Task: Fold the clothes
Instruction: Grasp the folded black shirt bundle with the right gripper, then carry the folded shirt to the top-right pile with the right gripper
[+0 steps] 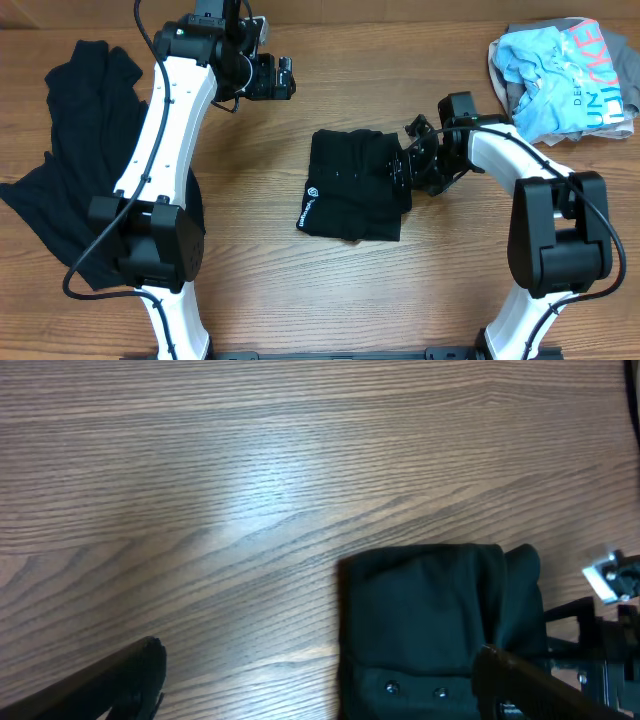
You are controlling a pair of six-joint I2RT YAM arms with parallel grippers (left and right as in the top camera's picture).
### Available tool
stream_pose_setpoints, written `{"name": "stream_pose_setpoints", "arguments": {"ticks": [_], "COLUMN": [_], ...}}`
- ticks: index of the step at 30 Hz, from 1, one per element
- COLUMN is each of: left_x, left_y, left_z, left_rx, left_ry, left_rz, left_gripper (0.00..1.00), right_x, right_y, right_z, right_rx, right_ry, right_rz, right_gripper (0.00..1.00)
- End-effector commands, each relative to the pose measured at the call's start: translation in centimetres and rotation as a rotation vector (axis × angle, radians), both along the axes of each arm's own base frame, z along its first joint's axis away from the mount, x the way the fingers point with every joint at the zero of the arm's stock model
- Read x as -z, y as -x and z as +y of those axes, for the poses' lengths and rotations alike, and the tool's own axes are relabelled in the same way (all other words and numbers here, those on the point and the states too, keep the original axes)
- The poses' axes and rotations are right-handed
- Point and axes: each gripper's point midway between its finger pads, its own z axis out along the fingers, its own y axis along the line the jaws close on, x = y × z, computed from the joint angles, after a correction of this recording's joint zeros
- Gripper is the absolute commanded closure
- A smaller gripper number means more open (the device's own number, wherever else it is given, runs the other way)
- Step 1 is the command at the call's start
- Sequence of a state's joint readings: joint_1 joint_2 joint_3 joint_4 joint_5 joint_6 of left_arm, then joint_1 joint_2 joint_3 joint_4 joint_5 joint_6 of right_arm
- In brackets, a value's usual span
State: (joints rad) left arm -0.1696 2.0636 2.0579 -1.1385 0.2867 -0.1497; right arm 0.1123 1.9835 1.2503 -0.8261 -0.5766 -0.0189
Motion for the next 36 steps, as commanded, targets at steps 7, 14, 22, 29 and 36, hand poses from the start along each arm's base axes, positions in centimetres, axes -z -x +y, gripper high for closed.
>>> {"name": "stream_pose_setpoints", "arguments": {"ticks": [7, 14, 22, 29, 36], "left_x": [-1.6, -1.6, -1.6, -1.6, -1.6], "left_y": [0.1, 0.2, 0.2, 0.2, 0.2], "left_z": [0.3, 0.0, 0.0, 0.0, 0.0], "left_rx": [0.013, 0.019, 0.019, 0.019, 0.019], "left_ry": [-0.011, -0.011, -0.011, -0.011, -0.012], "left_rz": [-0.037, -0.036, -0.037, -0.037, -0.037], "left_gripper": [0.00, 0.00, 0.00, 0.00, 0.00], "right_x": [1.7, 0.7, -6.4, -15.0, -20.8], "right_y": [3.9, 2.7, -1.2, -5.5, -9.2], "right_z": [2.8, 3.5, 2.5, 1.6, 0.6], "right_rx": [-0.075, -0.070, -0.036, 0.044, 0.131], "right_ry": [-0.122, -0.183, -0.214, -0.140, -0.124], "right_rz": [0.105, 0.063, -0.060, -0.224, -0.366], "right_gripper": [0.39, 0.96, 0.96, 0.96, 0.96]}}
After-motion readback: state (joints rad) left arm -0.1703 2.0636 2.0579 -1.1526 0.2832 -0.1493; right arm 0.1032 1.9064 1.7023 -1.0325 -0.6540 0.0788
